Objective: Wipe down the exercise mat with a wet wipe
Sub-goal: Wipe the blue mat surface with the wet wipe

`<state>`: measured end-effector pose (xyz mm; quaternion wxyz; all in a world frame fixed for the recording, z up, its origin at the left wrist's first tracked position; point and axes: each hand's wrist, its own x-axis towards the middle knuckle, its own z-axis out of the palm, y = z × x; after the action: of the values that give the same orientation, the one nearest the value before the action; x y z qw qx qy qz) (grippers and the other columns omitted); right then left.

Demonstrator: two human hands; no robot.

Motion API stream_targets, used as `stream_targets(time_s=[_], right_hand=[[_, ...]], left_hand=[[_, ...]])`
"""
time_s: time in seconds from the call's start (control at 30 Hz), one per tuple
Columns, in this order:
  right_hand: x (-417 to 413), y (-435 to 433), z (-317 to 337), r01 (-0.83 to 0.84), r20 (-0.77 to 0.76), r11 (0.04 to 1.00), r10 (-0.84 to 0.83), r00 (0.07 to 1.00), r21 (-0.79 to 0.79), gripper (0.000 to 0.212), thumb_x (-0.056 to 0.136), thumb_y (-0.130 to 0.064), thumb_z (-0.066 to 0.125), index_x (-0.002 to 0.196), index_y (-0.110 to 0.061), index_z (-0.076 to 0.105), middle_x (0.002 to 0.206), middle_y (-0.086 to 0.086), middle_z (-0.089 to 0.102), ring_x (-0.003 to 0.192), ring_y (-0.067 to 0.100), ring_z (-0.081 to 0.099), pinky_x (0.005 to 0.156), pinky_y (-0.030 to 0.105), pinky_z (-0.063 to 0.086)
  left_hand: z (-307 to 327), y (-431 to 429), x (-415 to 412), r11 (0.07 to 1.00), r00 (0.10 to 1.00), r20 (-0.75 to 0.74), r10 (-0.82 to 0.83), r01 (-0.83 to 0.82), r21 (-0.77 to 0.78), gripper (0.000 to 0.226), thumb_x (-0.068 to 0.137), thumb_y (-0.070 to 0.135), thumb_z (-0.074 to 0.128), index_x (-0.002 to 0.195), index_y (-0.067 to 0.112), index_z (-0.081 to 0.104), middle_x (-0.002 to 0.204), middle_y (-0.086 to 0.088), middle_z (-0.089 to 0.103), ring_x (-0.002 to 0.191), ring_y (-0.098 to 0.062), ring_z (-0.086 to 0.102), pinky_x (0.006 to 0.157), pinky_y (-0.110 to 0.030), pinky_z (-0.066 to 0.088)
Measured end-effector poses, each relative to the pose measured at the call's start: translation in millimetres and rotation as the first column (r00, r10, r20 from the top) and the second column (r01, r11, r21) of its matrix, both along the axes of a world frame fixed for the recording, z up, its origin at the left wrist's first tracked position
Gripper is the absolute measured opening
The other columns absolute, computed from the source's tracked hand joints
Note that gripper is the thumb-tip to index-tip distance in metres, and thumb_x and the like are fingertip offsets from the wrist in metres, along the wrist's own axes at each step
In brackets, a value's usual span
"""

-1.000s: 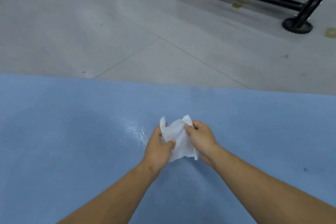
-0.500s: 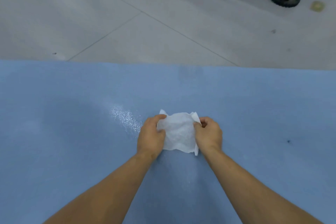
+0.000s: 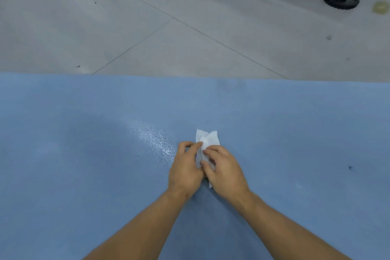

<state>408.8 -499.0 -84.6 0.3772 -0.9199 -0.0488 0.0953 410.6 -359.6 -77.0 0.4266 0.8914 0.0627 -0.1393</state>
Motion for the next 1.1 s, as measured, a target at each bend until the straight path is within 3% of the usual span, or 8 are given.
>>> stream_targets(time_s=[0.1, 0.27, 0.47, 0.6, 0.73, 0.83, 0.97, 1.1], right_hand=[[-1, 3, -7, -0.088, 0.008, 0.992, 0.089, 0.996, -0.095, 0.040, 0.100, -0.023, 0.058, 0.140, -0.025, 0.057, 0.149, -0.006, 0.040, 0.132, 0.016, 0.040, 0.100, 0.033, 0.048], [4, 14, -12, -0.134, -0.010, 0.939, 0.138, 0.990, -0.316, 0.044, 0.098, -0.038, 0.060, 0.140, -0.040, 0.045, 0.151, -0.008, 0.026, 0.127, 0.019, 0.035, 0.078, 0.039, 0.055], [12, 10, -14, -0.090, -0.044, 0.974, 0.083, 0.996, -0.210, 0.011, 0.099, -0.033, 0.050, 0.106, -0.032, 0.059, 0.111, -0.012, 0.051, 0.096, 0.013, 0.052, 0.073, 0.032, 0.047], [24, 13, -7, 0.075, -0.155, 0.996, -0.082, 0.984, -0.051, 0.012, 0.090, -0.033, 0.046, 0.081, -0.026, 0.050, 0.082, -0.010, 0.055, 0.075, 0.009, 0.052, 0.061, 0.035, 0.037], [40, -8, -5, -0.089, -0.007, 0.949, 0.091, 0.996, -0.301, 0.019, 0.100, -0.021, 0.049, 0.110, -0.022, 0.066, 0.110, -0.002, 0.056, 0.103, 0.023, 0.055, 0.081, 0.038, 0.049], [38, -17, -8, -0.137, 0.050, 0.967, 0.151, 0.987, -0.214, 0.047, 0.102, -0.035, 0.054, 0.146, -0.021, 0.052, 0.134, -0.003, 0.055, 0.126, 0.021, 0.047, 0.097, 0.038, 0.049], [8, -23, -20, -0.321, 0.136, 0.870, 0.395, 0.909, -0.375, 0.064, 0.100, -0.060, 0.040, 0.158, -0.037, 0.033, 0.166, 0.005, 0.030, 0.152, 0.025, 0.028, 0.120, 0.040, 0.027], [-10, -26, -32, -0.339, 0.137, 0.802, 0.456, 0.880, -0.492, 0.068, 0.099, -0.074, 0.034, 0.160, -0.044, 0.025, 0.172, 0.014, 0.002, 0.159, 0.029, 0.000, 0.126, 0.044, 0.007]], left_hand=[[-3, 14, -6, 0.981, 0.996, 0.053, -0.077, 0.067, 0.180, 0.054, 0.091, 0.028, 0.067, 0.143, 0.034, 0.051, 0.135, 0.020, 0.037, 0.120, -0.007, 0.045, 0.091, -0.033, 0.052], [-3, 34, -8, 0.914, 0.969, 0.124, -0.212, 0.152, 0.377, 0.053, 0.095, 0.024, 0.060, 0.147, 0.028, 0.049, 0.151, 0.010, 0.038, 0.140, -0.015, 0.032, 0.115, -0.034, 0.032], [-11, 64, -4, 0.800, 0.963, -0.036, -0.267, 0.242, 0.548, 0.067, 0.103, 0.052, 0.041, 0.162, 0.035, 0.014, 0.171, 0.011, -0.003, 0.157, -0.013, -0.007, 0.128, -0.042, 0.000], [-21, 83, -4, 0.745, 0.967, -0.069, -0.244, 0.233, 0.625, 0.079, 0.096, 0.074, 0.028, 0.161, 0.044, -0.004, 0.168, 0.015, -0.023, 0.156, -0.013, -0.019, 0.127, -0.046, -0.005], [-30, 88, -8, 0.732, 0.966, -0.073, -0.248, 0.236, 0.639, 0.079, 0.089, 0.082, 0.008, 0.155, 0.049, -0.022, 0.163, 0.017, -0.036, 0.152, -0.013, -0.031, 0.125, -0.050, -0.010], [-35, 86, -11, 0.740, 0.969, -0.053, -0.242, 0.220, 0.635, 0.076, 0.088, 0.081, 0.001, 0.149, 0.050, -0.032, 0.159, 0.017, -0.043, 0.149, -0.012, -0.037, 0.123, -0.051, -0.016], [-40, 85, -14, 0.743, 0.972, -0.008, -0.236, 0.186, 0.643, 0.076, 0.092, 0.079, 0.002, 0.155, 0.046, -0.026, 0.160, 0.016, -0.041, 0.149, -0.013, -0.036, 0.124, -0.053, -0.014], [-46, 83, -16, 0.728, 0.971, 0.037, -0.235, 0.151, 0.668, 0.076, 0.094, 0.078, 0.001, 0.159, 0.044, -0.017, 0.166, 0.013, -0.031, 0.153, -0.015, -0.028, 0.124, -0.052, -0.015]])
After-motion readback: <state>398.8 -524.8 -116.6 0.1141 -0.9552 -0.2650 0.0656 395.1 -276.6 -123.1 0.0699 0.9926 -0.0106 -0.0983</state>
